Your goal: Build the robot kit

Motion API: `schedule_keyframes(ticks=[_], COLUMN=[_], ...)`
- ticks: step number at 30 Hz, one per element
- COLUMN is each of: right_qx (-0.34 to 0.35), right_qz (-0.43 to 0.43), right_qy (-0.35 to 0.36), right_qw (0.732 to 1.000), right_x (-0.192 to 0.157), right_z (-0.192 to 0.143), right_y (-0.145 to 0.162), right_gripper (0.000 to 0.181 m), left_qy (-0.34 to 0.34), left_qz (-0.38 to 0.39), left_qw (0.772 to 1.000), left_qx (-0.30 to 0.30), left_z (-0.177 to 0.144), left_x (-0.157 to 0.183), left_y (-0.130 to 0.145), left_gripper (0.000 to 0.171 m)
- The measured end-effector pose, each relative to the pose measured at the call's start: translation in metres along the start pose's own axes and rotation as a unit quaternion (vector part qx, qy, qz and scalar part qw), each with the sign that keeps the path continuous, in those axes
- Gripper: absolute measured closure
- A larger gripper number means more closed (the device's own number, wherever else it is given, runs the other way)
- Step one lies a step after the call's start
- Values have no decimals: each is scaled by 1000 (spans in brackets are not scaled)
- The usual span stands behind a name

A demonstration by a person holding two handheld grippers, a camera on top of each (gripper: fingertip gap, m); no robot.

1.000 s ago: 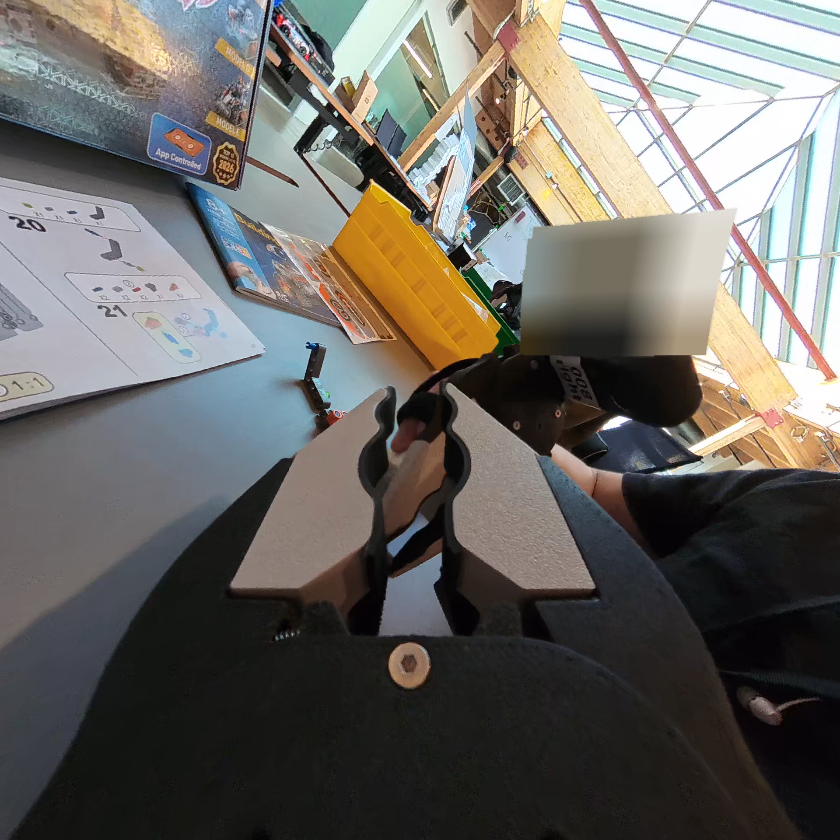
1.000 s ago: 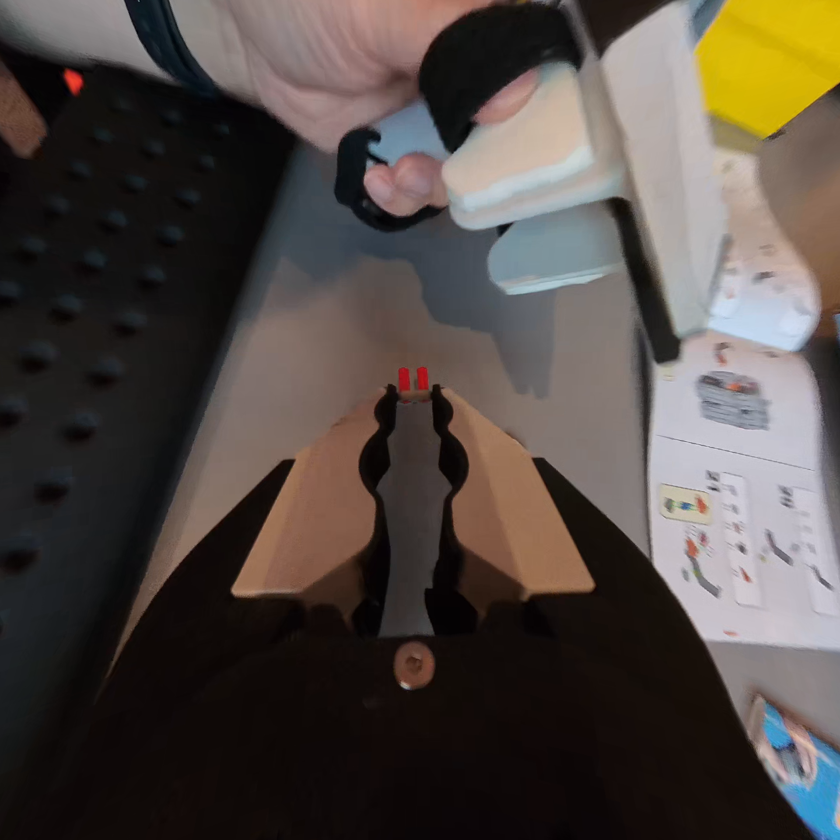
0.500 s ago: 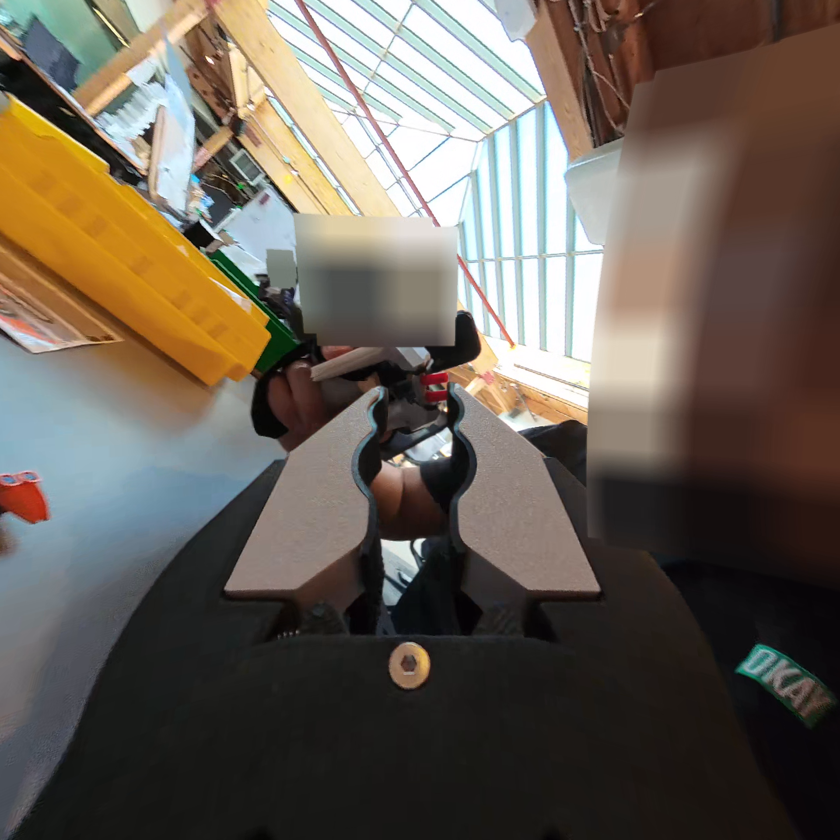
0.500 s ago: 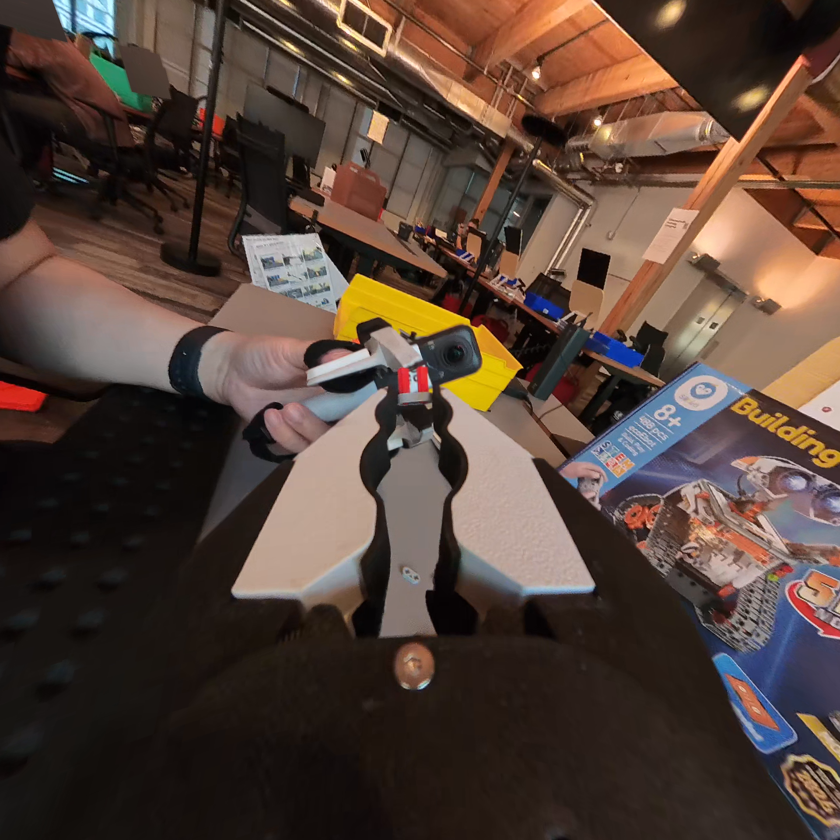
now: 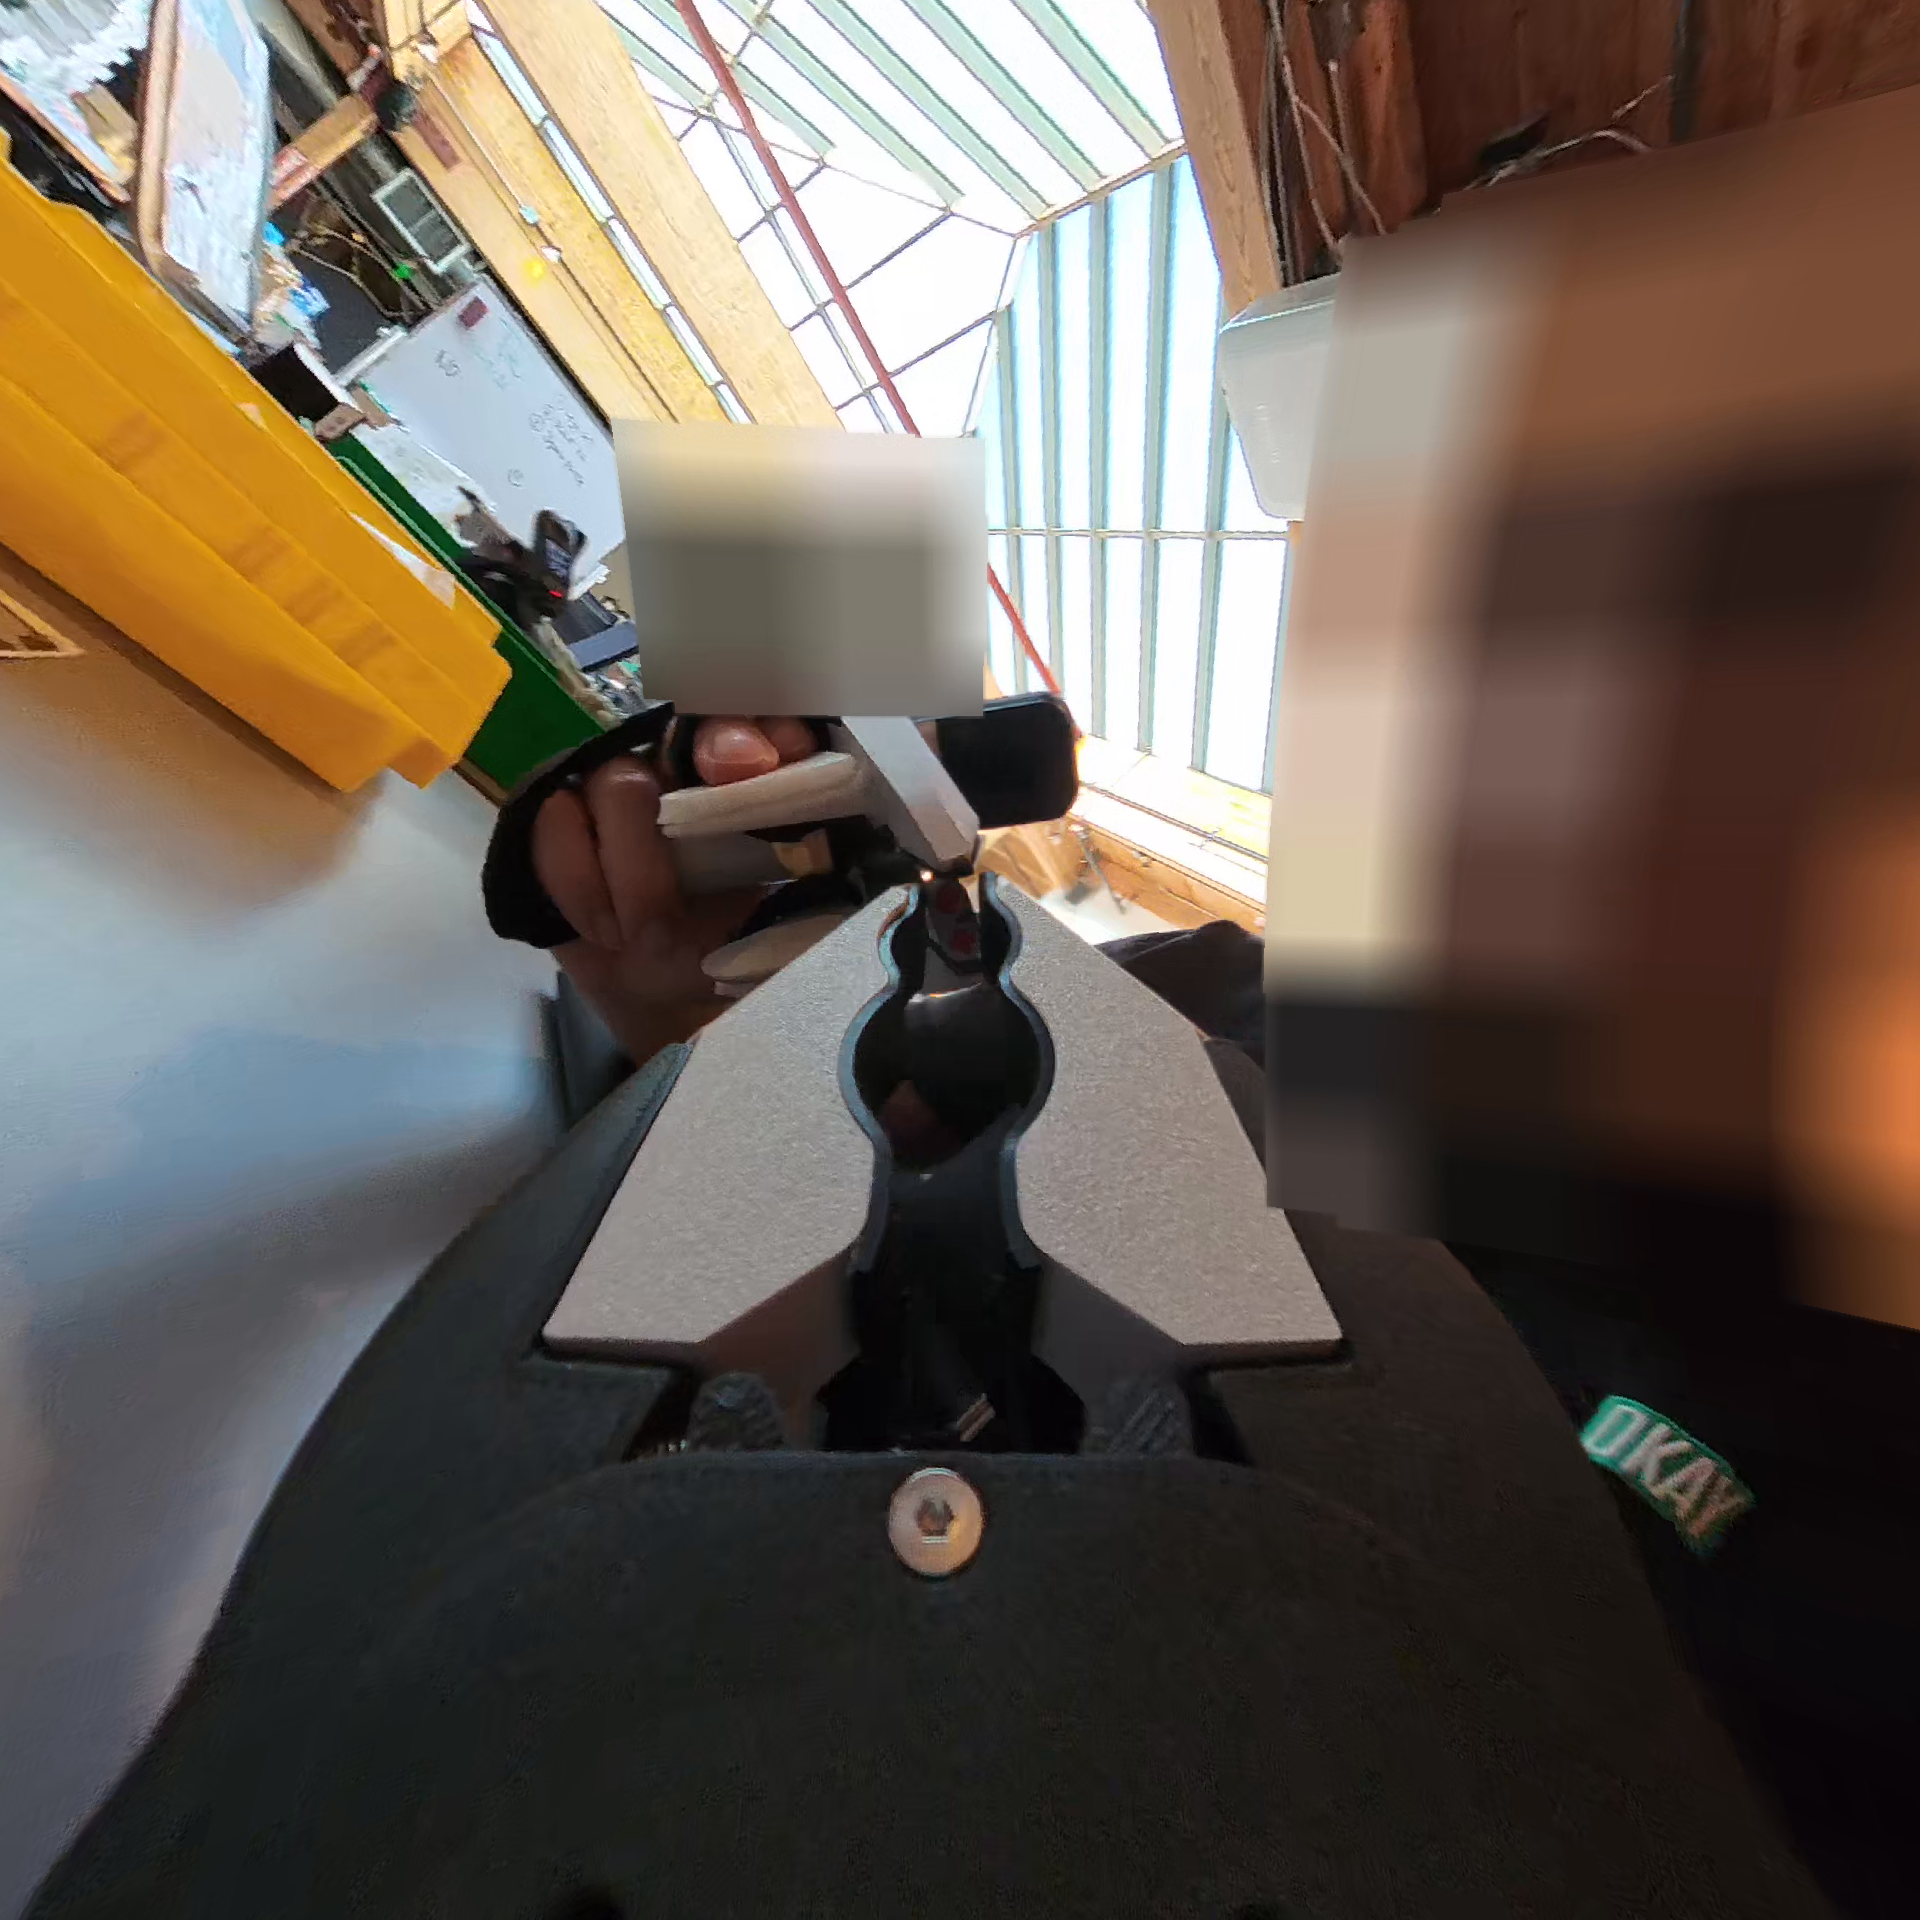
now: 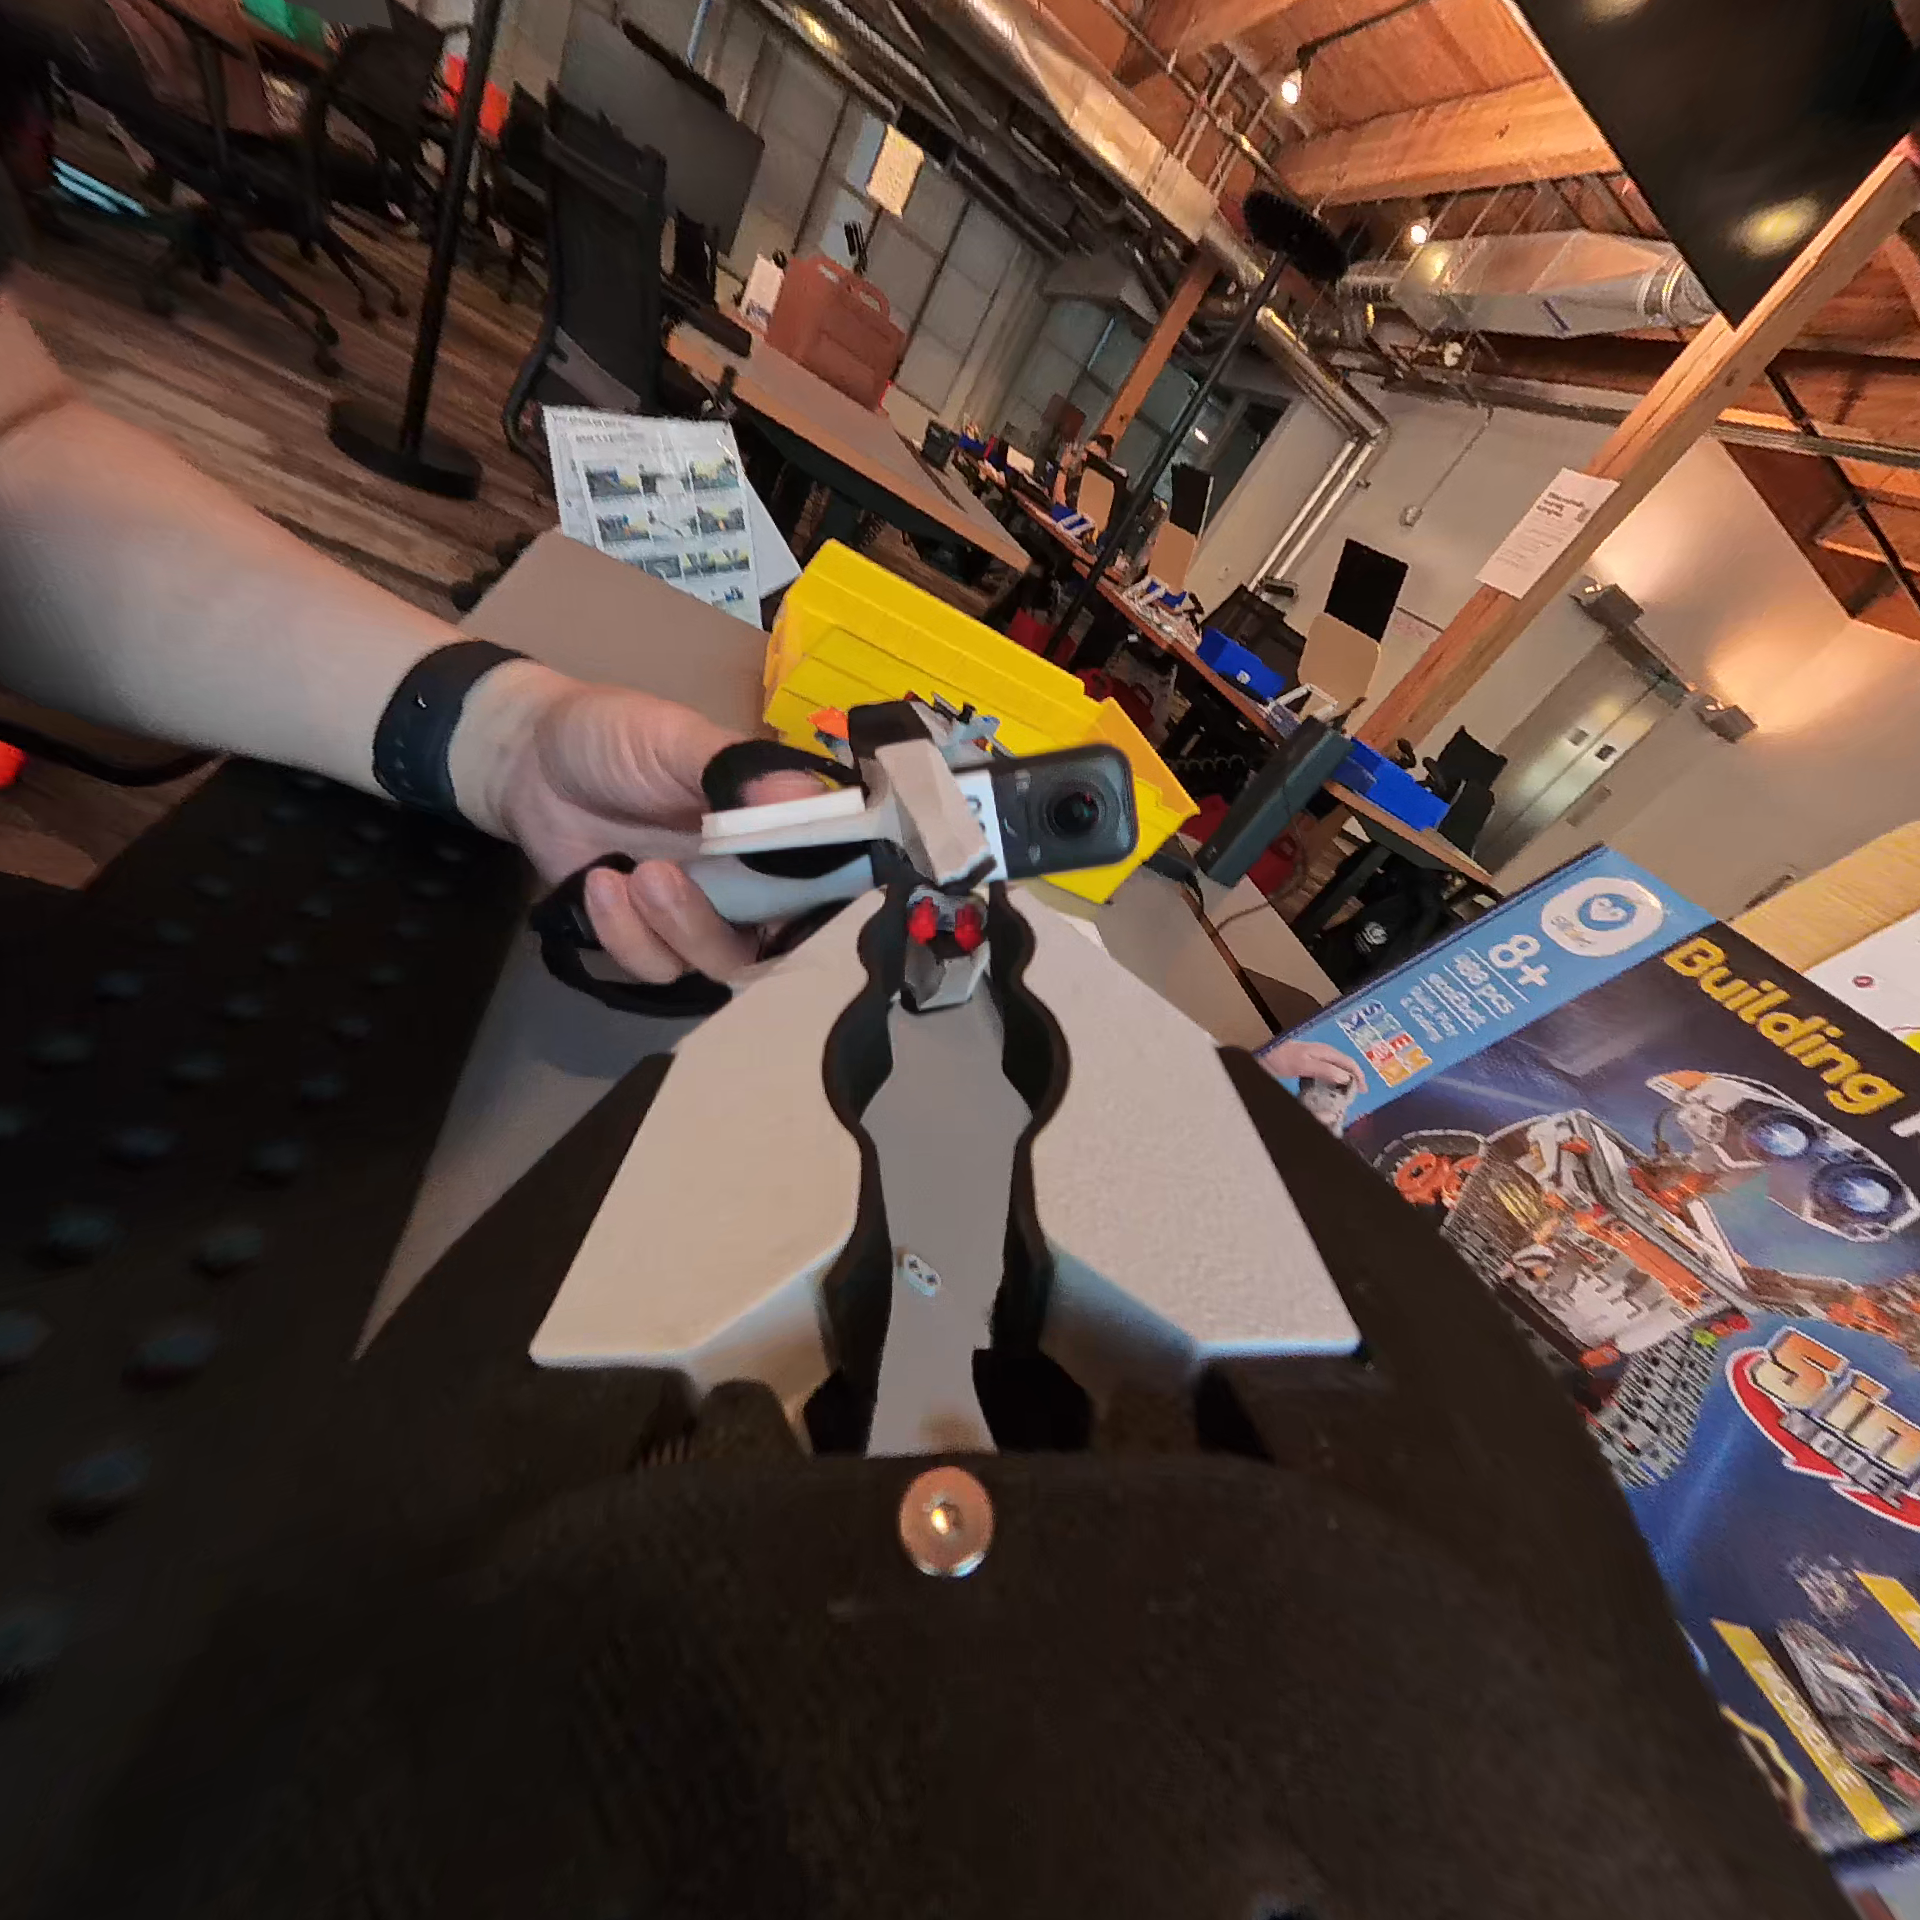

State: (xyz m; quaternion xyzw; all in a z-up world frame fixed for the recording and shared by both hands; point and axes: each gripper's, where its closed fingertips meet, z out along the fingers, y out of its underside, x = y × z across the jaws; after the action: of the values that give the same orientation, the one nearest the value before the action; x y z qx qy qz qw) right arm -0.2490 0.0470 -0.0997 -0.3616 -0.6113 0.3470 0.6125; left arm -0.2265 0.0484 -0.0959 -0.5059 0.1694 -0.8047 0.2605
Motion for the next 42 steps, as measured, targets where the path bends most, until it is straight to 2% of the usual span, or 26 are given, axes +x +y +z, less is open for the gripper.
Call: schedule_keyframes(ticks=[1,7,9,14,21,25,36,39,42], right_qx=[-11,-43,-47,-54,-63,-65,-97,-117,-123], right_qz=[-5,-12,-11,-6,9,25,43,47,25], right_qy=[2,6,5,1,-7,0,-23,-38,-26], right_qw=[1000,999,999,999,998,998,994,991,992], right_x=[0,3,4,4,3,7,4,-1,0], right_z=[1,1,1,1,2,2,1,2,2], right_y=[4,19,21,27,36,38,53,60,61], right_gripper=[167,166,166,166,166,160,156,157,169], left_qy=[-18,-88,-110,-102,-131,-172,-202,-196,-191], left_qz=[9,25,12,1,4,17,7,7,1], left_qw=[1000,996,994,995,991,985,979,980,981], left_qx=[-1,-4,-4,-8,-16,-24,-32,-25,-18], left_z=[-2,-10,-15,-17,-20,-26,-31,-31,-33], left_x=[-4,-22,-29,-27,-34,-44,-54,-52,-51], left_y=[0,-2,-3,-1,1,2,5,3,1], left_gripper=[165,164,151,166,166,166,166,166,166])
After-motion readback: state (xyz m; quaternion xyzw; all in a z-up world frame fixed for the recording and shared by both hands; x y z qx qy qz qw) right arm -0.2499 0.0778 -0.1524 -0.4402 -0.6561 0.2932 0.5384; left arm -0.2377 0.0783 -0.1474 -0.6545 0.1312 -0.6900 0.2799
